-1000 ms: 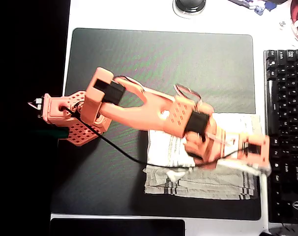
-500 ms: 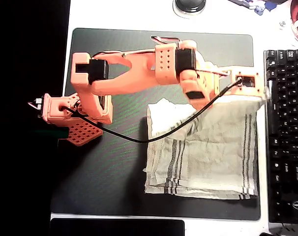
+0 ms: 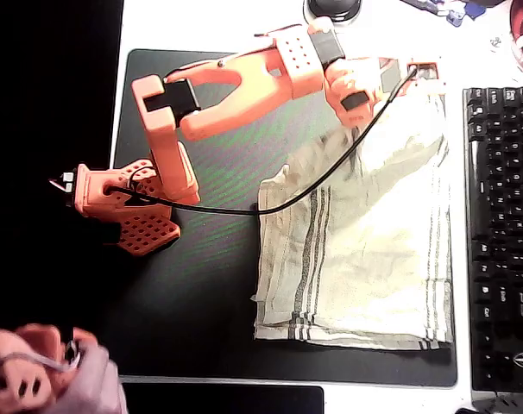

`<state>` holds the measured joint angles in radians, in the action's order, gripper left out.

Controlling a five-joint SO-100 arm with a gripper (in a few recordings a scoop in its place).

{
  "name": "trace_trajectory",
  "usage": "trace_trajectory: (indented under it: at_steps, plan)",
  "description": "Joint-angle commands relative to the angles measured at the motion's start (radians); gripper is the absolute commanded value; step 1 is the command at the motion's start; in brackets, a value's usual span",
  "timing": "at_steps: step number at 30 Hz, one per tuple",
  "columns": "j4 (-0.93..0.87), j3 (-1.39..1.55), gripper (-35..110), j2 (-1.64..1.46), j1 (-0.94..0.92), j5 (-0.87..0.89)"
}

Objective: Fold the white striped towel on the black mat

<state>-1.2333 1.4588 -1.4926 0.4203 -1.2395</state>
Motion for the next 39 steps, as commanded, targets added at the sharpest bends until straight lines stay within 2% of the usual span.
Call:
trace_trajectory:
  at_steps: [1,8,13,17,23,30,39]
  plan:
    - [0.003,-0.067,0,0.006,0.071,0.061]
    - [0.008,-0.087,1,0.043,0.21,0.227]
    - [-0.041,-0.083,9,0.008,0.253,0.259]
    - [-0.071,-0.072,15,-0.028,0.244,0.219]
    - [-0.16,0.017,16,-0.204,0.201,0.156]
    - [-0.098,0.365,13,-0.56,0.107,0.04]
    - [-0.058,0.853,11,-1.028,-0.149,-0.221]
